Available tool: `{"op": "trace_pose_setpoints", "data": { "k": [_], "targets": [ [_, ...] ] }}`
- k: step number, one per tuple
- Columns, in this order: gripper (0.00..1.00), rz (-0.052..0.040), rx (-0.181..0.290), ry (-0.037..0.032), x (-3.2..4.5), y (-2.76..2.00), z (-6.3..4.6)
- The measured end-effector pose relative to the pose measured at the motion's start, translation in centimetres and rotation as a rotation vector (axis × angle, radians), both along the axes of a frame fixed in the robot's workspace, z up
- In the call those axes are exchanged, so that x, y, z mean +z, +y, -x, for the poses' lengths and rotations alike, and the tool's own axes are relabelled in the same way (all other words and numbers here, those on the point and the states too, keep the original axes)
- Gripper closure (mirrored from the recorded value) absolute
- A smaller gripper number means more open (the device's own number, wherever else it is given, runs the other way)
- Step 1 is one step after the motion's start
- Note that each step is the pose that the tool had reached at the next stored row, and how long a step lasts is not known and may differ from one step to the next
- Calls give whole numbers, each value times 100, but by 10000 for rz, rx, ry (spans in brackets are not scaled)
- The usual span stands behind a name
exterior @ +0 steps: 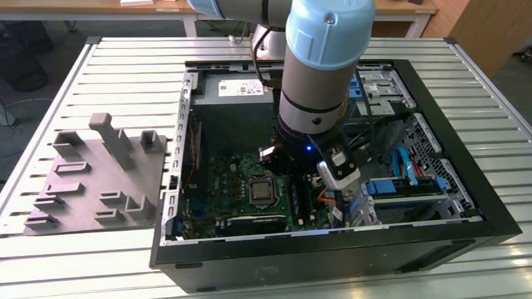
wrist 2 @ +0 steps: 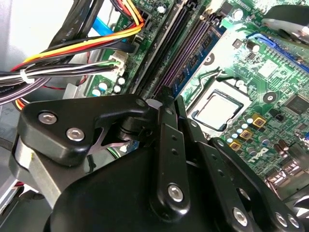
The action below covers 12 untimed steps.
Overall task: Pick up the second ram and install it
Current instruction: 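Insert the second ram into the second slot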
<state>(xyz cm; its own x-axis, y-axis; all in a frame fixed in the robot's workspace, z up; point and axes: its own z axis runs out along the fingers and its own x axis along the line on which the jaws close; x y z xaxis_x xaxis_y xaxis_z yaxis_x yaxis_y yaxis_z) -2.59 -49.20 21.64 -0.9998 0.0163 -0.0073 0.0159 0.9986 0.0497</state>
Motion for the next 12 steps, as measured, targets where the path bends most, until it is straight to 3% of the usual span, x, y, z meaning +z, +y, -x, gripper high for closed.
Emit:
{"op": "trace_pose_setpoints", "data": {
  "k": [12],
  "targets": [
    [86, 0, 1, 5, -1, 0, -48]
  ]
}}
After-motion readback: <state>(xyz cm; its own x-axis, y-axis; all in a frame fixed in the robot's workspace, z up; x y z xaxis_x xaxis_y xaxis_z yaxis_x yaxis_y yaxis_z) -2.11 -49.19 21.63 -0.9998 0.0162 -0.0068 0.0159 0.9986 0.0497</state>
